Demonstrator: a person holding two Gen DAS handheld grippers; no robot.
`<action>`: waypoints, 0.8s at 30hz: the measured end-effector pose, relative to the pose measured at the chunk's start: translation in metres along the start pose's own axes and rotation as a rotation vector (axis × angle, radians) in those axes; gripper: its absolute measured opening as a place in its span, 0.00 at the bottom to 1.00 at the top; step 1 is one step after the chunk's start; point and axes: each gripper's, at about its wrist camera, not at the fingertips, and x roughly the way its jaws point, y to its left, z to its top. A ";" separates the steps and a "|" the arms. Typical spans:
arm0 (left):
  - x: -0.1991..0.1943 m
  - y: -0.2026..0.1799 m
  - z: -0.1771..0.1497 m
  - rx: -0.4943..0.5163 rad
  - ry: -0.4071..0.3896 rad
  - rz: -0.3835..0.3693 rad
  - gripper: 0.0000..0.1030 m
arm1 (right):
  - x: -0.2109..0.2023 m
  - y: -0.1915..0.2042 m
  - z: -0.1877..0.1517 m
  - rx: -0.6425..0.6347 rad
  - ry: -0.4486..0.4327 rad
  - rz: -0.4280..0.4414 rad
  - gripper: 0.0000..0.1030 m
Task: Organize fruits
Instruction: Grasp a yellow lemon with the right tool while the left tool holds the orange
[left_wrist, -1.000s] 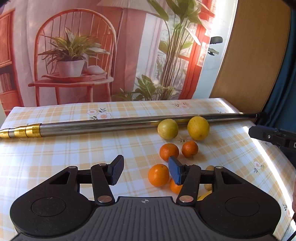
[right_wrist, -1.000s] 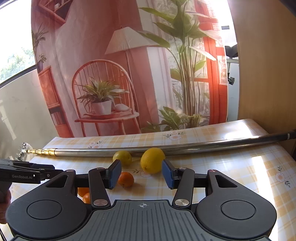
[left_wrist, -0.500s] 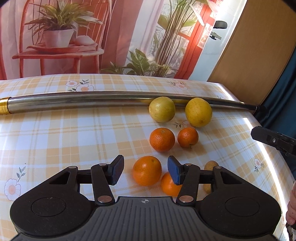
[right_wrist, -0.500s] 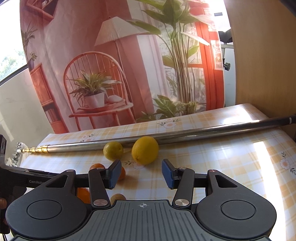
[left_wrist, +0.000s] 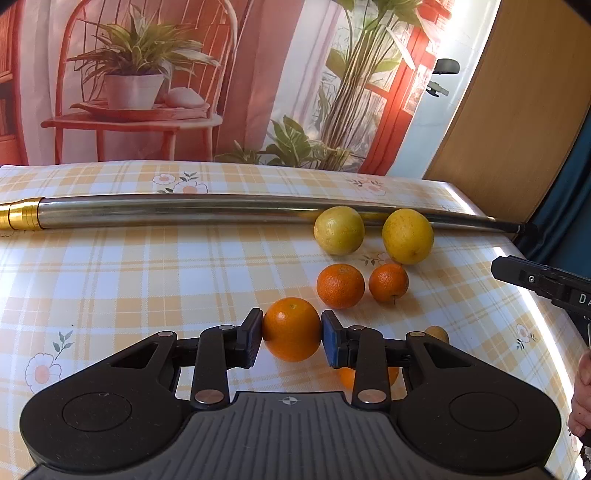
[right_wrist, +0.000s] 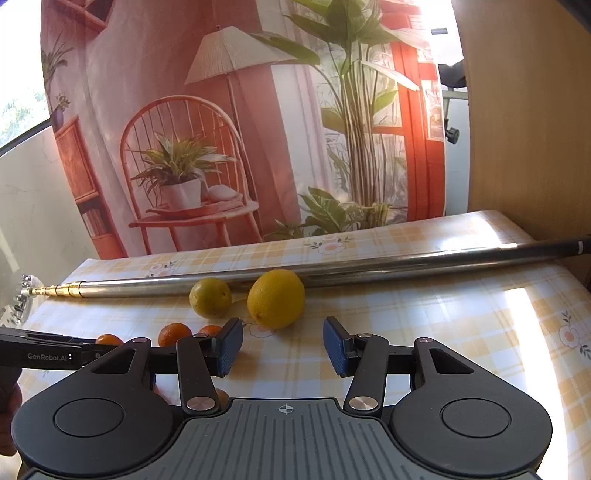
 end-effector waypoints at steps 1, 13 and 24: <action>-0.005 -0.001 0.001 0.000 -0.017 0.001 0.35 | 0.002 0.000 0.001 -0.014 -0.012 0.000 0.44; -0.048 -0.004 -0.002 -0.077 -0.140 0.110 0.35 | 0.064 -0.008 0.015 -0.024 -0.120 0.052 0.58; -0.053 -0.001 -0.011 -0.129 -0.141 0.122 0.35 | 0.113 -0.012 0.013 0.028 -0.032 0.057 0.63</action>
